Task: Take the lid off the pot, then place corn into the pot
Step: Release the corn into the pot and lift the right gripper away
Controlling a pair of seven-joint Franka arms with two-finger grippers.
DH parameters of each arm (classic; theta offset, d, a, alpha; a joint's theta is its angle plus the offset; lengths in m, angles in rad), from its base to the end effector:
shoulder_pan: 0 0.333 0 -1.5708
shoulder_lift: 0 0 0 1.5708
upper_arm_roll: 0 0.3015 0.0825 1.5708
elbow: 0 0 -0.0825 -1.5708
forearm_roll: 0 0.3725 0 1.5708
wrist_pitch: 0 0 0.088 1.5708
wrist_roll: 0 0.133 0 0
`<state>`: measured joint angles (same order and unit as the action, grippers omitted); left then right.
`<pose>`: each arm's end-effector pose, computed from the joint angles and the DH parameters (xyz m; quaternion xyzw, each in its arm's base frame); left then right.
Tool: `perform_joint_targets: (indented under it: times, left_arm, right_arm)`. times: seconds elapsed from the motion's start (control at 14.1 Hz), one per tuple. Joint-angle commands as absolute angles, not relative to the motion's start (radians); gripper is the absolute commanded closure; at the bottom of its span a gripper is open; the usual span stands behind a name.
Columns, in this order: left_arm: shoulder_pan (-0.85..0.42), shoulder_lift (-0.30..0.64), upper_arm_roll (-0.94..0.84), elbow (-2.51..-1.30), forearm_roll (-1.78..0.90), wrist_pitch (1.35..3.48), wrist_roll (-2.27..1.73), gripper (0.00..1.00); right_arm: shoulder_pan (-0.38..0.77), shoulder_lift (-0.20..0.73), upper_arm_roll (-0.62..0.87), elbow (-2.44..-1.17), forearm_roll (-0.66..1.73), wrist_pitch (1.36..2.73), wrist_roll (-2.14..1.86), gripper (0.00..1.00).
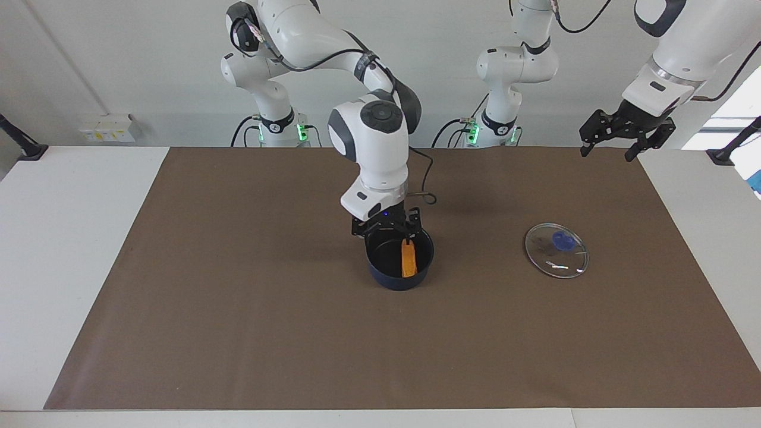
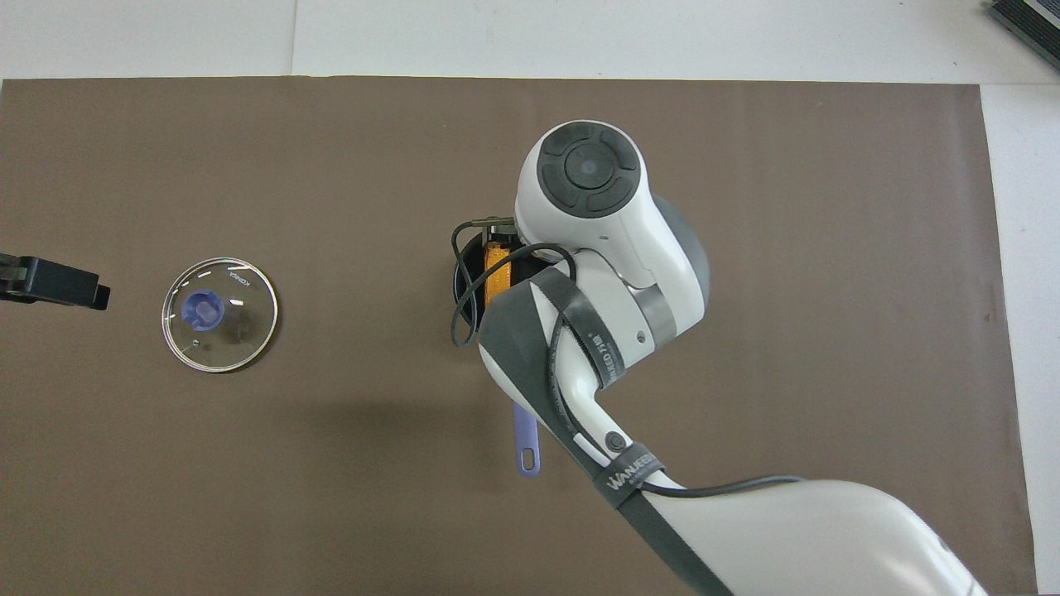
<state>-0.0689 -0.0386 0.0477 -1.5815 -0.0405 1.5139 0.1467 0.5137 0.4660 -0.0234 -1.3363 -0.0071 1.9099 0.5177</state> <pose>0.5247 -0.0162 0.5949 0.9961 -0.0847 -0.0132 0.0220 0.6098 0.3279 0.4374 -0.9985 0.0112 -0.0513 0.0185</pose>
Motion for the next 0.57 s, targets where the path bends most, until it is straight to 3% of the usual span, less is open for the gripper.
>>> perform_joint_targets:
  times: [0.0, 0.5]
  left_arm:
    - [-0.057, -0.052, 0.043, -1.588, -0.052, 1.503, 0.153, 0.00]
    - [-0.057, -0.052, 0.043, -1.586, -0.052, 1.503, 0.153, 0.00]
  right_arm:
    - [0.439, 0.355, -0.012, -1.367, -0.002, 1.807, 0.431, 0.00]
    - [0.244, 0.184, -0.012, -1.367, 0.000, 1.573, 0.166, 0.00]
